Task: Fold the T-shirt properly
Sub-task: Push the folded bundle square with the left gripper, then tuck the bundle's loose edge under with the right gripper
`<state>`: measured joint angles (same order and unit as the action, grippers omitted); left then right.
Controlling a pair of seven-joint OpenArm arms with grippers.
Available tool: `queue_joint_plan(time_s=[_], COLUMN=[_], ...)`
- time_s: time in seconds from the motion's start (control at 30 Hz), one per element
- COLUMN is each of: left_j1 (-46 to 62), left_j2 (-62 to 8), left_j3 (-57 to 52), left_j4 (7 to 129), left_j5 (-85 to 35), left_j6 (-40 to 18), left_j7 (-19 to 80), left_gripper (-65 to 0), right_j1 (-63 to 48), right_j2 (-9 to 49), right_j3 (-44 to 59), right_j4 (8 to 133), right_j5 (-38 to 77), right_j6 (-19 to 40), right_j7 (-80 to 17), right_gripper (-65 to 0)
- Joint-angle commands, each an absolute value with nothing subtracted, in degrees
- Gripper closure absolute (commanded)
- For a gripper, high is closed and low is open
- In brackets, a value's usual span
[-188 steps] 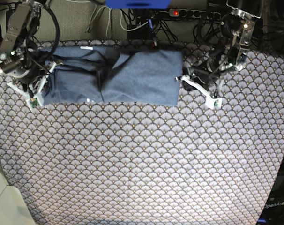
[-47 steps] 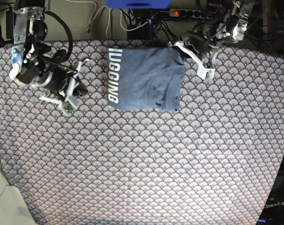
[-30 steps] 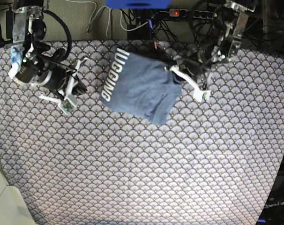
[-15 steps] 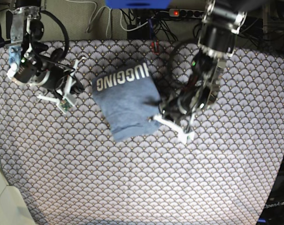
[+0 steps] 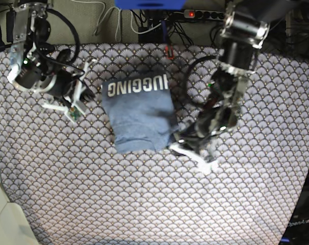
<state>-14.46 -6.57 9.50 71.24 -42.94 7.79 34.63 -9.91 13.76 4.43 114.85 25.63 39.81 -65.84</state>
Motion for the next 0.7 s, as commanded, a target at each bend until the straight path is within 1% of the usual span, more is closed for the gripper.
queue_joint_plan(time_s=[0.0,0.13,0.23,0.43,0.53,0.67], left_j1=[-14.02,-6.11,-0.57,7.08,9.10,11.47], left_j2=[-8.66,-14.20,-16.40,-16.48,-16.48,-16.40], left_j3=[8.04,2.07,-2.15,-9.98,-11.03,-12.62], left_j4=[73.63,79.87,82.15,86.55,89.36,92.70], left_j5=[-44.18,-49.36,-51.30,-51.21,-51.21,-51.21], left_j6=[7.69,7.69,7.69,7.69,7.69,7.69], left_j7=[33.80,33.89,35.65,38.99,40.22,41.54], left_gripper=[-0.3,-0.3,-0.3,-0.3,-0.3,-0.3], right_j1=[-9.19,-8.66,-8.40,-6.11,-4.70,-3.74], right_j2=[13.41,10.68,10.15,10.07,8.57,7.16], right_j3=[4.62,3.82,-0.04,-11.21,-16.22,-19.65], right_j4=[115.47,115.38,115.30,115.21,115.21,114.51], right_j5=[25.63,25.54,25.54,25.54,25.54,25.54], right_j6=[40.00,40.00,40.00,40.00,40.00,40.00], right_j7=[-65.80,-65.89,-65.54,-65.36,-65.45,-64.75], right_gripper=[0.0,0.0,0.0,0.0,0.0,0.0])
